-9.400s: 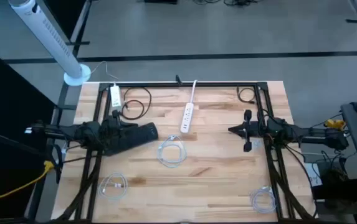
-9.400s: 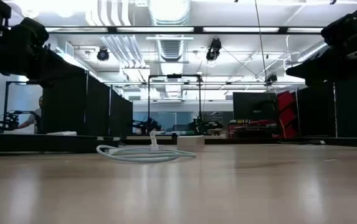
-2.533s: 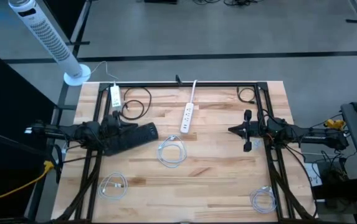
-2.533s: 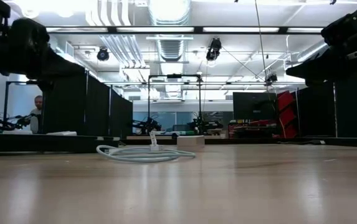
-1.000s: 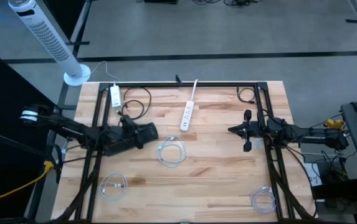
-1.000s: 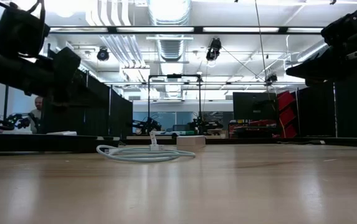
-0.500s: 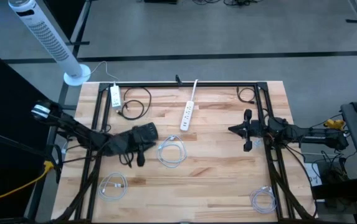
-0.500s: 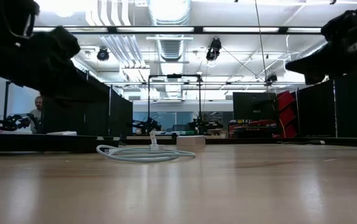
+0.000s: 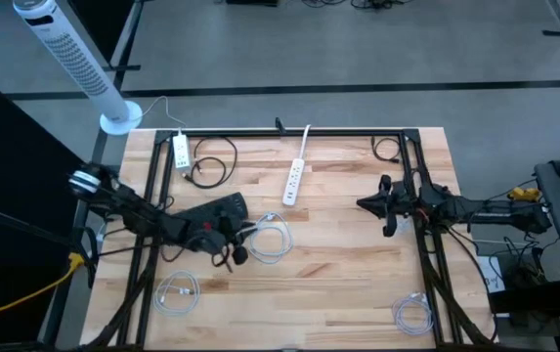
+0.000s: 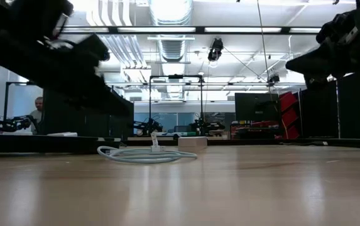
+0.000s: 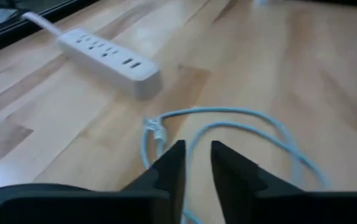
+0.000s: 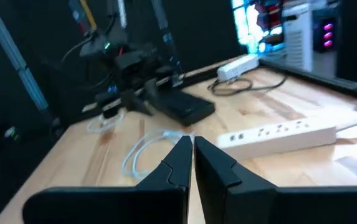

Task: Insert USB
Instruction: Insert the light blue USB cable into the right white outlet

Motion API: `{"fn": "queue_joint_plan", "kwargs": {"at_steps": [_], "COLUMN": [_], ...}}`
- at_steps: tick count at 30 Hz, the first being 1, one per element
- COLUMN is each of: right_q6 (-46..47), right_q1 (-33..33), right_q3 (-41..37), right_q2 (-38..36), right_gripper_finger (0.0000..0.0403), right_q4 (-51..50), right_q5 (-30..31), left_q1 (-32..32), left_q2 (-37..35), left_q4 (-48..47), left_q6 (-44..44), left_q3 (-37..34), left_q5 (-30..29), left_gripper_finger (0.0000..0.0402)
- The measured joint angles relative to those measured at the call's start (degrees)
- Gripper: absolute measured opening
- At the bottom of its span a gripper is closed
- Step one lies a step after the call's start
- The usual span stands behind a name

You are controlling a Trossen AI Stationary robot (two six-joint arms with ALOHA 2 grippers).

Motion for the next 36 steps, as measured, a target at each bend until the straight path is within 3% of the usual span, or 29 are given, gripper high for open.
{"fn": "queue_joint_plan", "kwargs": {"at_steps": [8,16,26,29,33,36], "right_q6": [-6.0,-7.5,-5.8,-6.8,-8.7,-11.5], "right_q1": [0.0,0.0,0.0,0.0,0.0,0.0], "right_q3": [0.0,0.0,0.0,0.0,0.0,0.0], "right_q2": [8.2,15.8,24.6,27.3,30.8,33.4], "right_gripper_finger": [0.0064,0.0117,0.0113,0.0104,0.0093,0.0087], "right_q4": [8.3,17.9,19.3,22.8,28.0,31.8], "right_q5": [-4.1,-4.1,-4.1,-4.1,-4.1,-4.1], "left_q1": [7.1,8.3,8.9,8.8,8.8,9.0], "left_q2": [10.1,16.2,19.4,21.1,22.9,23.1], "left_q4": [0.1,-2.9,-2.5,-1.9,-1.7,-1.5], "left_q6": [6.4,5.8,2.0,-0.2,-0.7,1.8], "left_q3": [7.6,11.1,13.0,13.7,15.3,17.2], "left_q5": [7.5,7.9,4.1,3.7,2.9,3.5], "left_gripper_finger": [0.0182,0.0204,0.0157,0.0114,0.0025,0.0012]}}
